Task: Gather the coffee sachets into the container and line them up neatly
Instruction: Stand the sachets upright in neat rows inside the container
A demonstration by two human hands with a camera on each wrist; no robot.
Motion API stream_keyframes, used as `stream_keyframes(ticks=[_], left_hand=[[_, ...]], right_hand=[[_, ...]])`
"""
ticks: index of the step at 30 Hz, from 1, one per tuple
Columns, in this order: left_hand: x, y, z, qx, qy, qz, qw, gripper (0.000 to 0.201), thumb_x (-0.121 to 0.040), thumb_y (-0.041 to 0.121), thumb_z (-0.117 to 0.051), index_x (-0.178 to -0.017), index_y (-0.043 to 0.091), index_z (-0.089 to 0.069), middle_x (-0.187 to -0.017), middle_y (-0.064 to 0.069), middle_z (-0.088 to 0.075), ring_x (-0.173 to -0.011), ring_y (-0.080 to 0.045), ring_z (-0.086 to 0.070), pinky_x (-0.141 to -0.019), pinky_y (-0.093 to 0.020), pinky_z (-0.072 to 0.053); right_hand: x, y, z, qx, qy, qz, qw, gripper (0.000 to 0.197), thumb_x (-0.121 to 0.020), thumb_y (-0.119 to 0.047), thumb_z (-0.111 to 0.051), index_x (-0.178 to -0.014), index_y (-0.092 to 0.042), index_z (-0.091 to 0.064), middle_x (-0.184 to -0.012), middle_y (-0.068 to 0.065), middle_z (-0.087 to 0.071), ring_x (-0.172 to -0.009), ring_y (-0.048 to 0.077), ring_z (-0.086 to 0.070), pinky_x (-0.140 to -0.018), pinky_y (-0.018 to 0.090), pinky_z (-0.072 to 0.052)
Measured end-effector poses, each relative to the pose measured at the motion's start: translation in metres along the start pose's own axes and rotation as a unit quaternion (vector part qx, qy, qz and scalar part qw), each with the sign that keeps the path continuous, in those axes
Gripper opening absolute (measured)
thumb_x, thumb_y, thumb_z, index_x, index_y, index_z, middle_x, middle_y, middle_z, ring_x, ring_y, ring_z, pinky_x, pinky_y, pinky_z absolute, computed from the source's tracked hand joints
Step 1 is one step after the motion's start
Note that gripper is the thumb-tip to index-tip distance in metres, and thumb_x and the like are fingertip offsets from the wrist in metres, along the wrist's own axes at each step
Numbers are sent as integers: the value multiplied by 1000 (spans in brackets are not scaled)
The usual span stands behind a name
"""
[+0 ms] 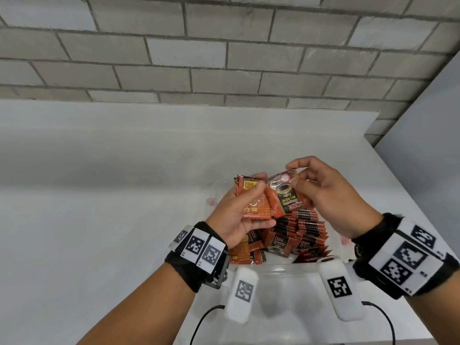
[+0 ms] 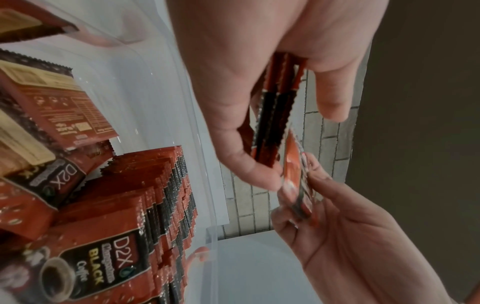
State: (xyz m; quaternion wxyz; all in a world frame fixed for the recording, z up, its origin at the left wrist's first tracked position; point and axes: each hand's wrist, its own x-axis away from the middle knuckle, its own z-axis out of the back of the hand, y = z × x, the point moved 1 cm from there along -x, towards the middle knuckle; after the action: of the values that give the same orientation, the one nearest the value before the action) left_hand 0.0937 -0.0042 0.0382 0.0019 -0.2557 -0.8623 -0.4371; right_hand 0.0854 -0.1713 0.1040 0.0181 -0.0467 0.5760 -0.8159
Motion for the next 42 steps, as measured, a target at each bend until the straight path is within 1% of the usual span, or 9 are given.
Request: stream_keyframes(ticks=[4, 8, 14, 17, 20, 26, 30, 35, 42], left_hand=[[0, -2, -2, -28, -15, 5, 999, 32, -82, 5, -61, -111, 19, -62, -101, -11, -68, -84, -26, -67, -66, -37, -59], [0, 1, -2, 14, 4, -36, 999, 44, -87, -10, -52, -119, 18, -56, -102, -9, -71, -84, -27, -70, -64, -38, -60], [6, 5, 7, -13, 29, -51, 998, 47, -76, 12, -64, -122, 16, -56, -108, -12, -68, -91, -25, -68, -74, -40, -57], [9, 13, 24, 27, 66, -76, 995, 36, -75, 22, -63, -110, 19, -59, -92, -10, -68, -77, -23, -66, -61, -33, -54], [12, 17, 43, 66, 98, -86, 989, 34, -76, 25, -61, -110, 18, -59, -86, -10, -68, -71, -23, -65, -55, -30, -51], [15, 10, 52, 80, 125, -72, 986, 40, -75, 24, -61, -113, 14, -57, -86, -12, -68, -69, -24, -66, -51, -28, -51], [15, 11, 54, 102, 132, -60, 984, 20, -89, 18, -55, -109, 12, -56, -84, -11, -68, -69, -23, -66, -51, -27, -51], [16, 11, 55, 113, 135, -46, 983, 14, -93, 17, -52, -105, 10, -54, -82, -12, -69, -69, -24, -66, -52, -28, -52], [17, 12, 56, 114, 130, -40, 984, 14, -93, 16, -52, -104, 8, -54, -85, -13, -68, -70, -24, -67, -53, -28, -53]], right_hand=[[0, -2, -5, 80, -61, 24, 995, 27, -92, -19, -59, -116, -29, -62, -91, 5, -64, -87, 26, -65, -84, 34, -50], [0, 11, -9, -84, -34, -91, 992, 39, -83, -22, -66, -121, -21, -56, -105, 8, -66, -87, 20, -67, -72, 32, -55], [2, 13, 6, -142, -46, -90, 985, 24, -74, -14, -67, -97, -9, -65, -85, 7, -69, -68, 13, -64, -57, 22, -55], [3, 14, 17, -76, 17, -54, 995, 10, -85, -8, -64, -94, -11, -66, -90, 8, -64, -67, 11, -64, -56, 20, -53], [10, 20, 20, 81, -53, -49, 994, 12, -84, -11, -67, -92, -20, -70, -85, 2, -70, -70, 10, -65, -62, 20, -52], [13, 37, -13, 448, -206, 7, 870, 11, -83, -22, -71, -82, -14, -64, -60, -11, -52, -57, -5, -52, -65, 13, -38], [7, 42, -30, 543, -223, -5, 810, 15, -81, -18, -68, -89, -20, -56, -79, -6, -62, -76, 15, -58, -65, 31, -45], [7, 45, -42, 622, -247, 23, 743, 7, -85, -13, -55, -83, -19, -51, -79, -3, -57, -72, 17, -52, -49, 21, -30], [2, 55, -51, 677, -252, 45, 690, 9, -91, -13, -51, -82, -18, -52, -72, -2, -52, -69, 21, -55, -50, 25, -35]])
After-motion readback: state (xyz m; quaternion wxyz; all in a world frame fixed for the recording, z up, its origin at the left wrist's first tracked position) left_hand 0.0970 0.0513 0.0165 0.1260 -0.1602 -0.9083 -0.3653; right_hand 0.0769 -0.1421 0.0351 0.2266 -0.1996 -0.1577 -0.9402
